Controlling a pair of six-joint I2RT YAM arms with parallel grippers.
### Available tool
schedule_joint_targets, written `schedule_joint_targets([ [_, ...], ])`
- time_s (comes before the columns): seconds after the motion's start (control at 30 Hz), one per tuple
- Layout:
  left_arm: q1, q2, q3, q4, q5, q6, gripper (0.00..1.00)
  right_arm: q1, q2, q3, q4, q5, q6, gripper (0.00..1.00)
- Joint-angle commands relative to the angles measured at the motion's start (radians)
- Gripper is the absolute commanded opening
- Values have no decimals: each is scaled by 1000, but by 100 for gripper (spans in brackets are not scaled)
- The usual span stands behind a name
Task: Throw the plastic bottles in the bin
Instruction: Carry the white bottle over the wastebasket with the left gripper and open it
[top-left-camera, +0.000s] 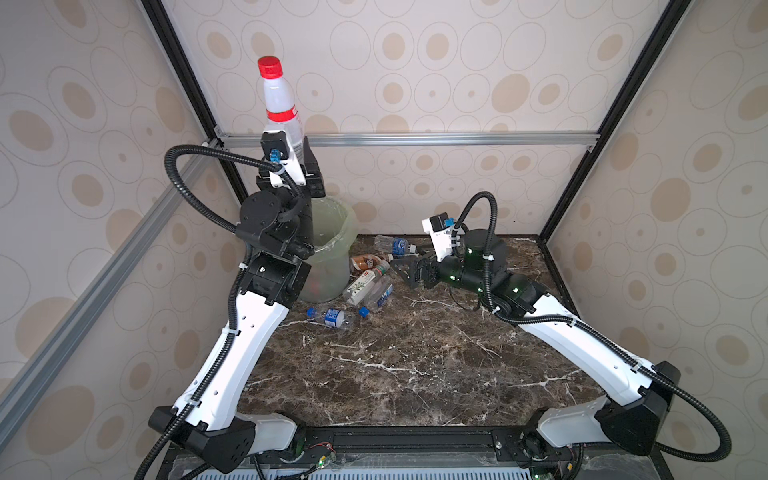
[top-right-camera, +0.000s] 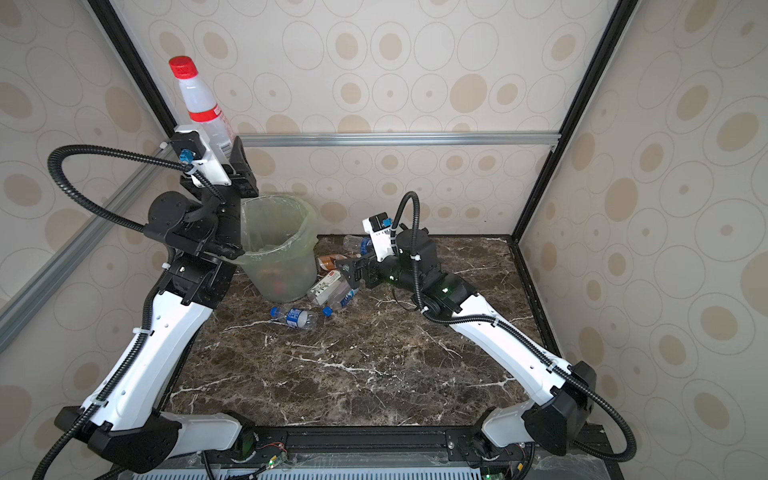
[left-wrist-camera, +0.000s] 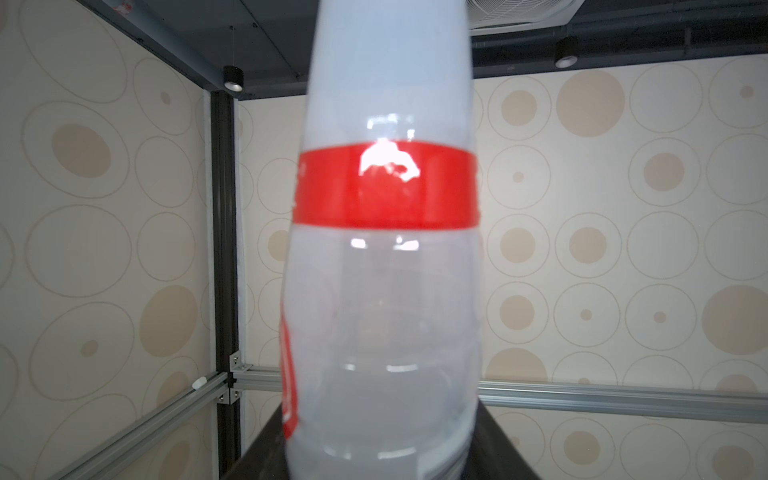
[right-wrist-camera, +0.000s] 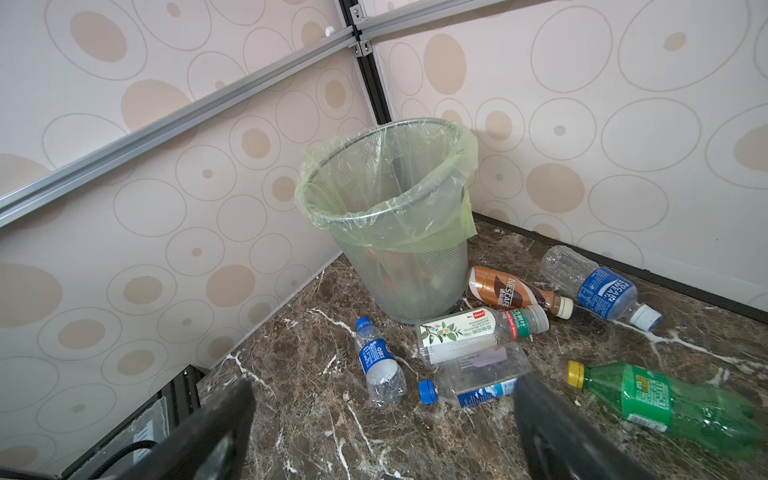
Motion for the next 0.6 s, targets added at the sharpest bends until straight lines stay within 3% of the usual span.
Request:
schedule_joint_targets([
  [0.0, 53, 32, 31, 17, 37, -12, 52, 7, 15, 33, 3, 7, -7, 100],
  [0.23, 238, 156, -57, -158, 153, -289, 54, 7, 10, 23, -1, 2, -1, 100],
  [0.3, 259, 212, -23, -301, 176, -354, 64, 6, 2, 16, -2, 6, -3, 100],
  [0.33, 259, 227, -17, -352, 181, -370, 77, 7, -5, 12, -5, 8, -5, 100],
  [0.43, 259, 188, -84, -340, 227, -391, 98, 6, -22, -6, -3, 21, -11, 100],
  [0.57, 259, 153, -57, -362, 249, -403, 99, 6, -14, -3, -1, 16, -8, 100],
])
